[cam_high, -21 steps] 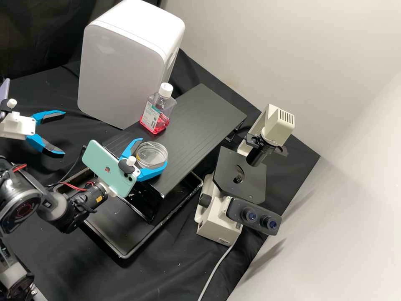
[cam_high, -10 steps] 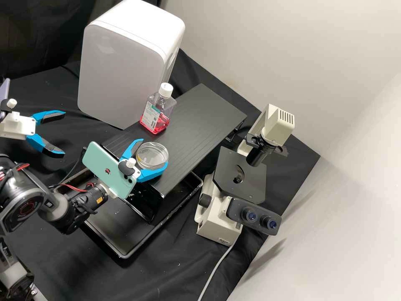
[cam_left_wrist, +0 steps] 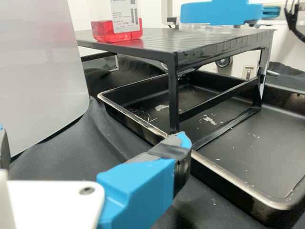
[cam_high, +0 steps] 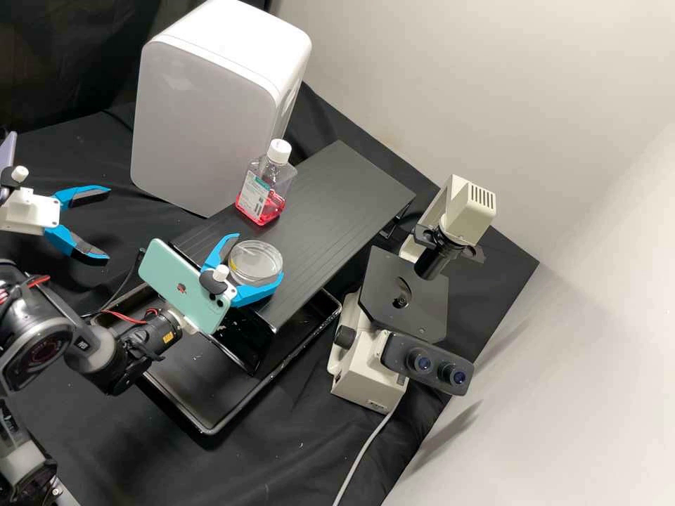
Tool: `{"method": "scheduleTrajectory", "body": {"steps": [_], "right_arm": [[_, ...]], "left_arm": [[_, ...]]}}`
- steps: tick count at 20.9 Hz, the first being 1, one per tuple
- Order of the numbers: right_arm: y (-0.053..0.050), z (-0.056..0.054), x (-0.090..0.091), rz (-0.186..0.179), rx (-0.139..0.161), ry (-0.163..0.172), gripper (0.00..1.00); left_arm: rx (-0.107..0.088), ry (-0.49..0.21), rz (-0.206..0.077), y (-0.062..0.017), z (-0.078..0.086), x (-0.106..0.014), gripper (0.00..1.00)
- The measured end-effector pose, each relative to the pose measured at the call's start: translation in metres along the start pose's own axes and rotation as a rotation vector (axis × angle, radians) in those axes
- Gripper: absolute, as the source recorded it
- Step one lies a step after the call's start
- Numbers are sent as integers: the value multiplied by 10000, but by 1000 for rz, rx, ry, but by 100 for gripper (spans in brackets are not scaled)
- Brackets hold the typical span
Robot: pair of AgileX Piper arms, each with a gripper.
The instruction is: Place the lid on the petri dish
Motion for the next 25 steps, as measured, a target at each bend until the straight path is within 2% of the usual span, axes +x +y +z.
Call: {"method": "scheduleTrajectory", "body": {"steps": [4, 19, 21, 22, 25], "right_arm": [[-6, 15, -25, -13, 4, -21, 100], [-15, 20, -27, -24, -5, -31, 100], [-19, 5, -28, -22, -21, -27, 100], [-3, -14, -34, -11, -38, -22, 100], [21, -19, -94, 18, -54, -38, 100]], "left_arm": [[0, 0, 0, 0, 0, 0, 100], [0, 0, 0, 0, 0, 0, 100], [0, 0, 0, 0, 0, 0, 100], [0, 0, 0, 0, 0, 0, 100], [0, 4, 1, -1, 3, 0, 100]]}}
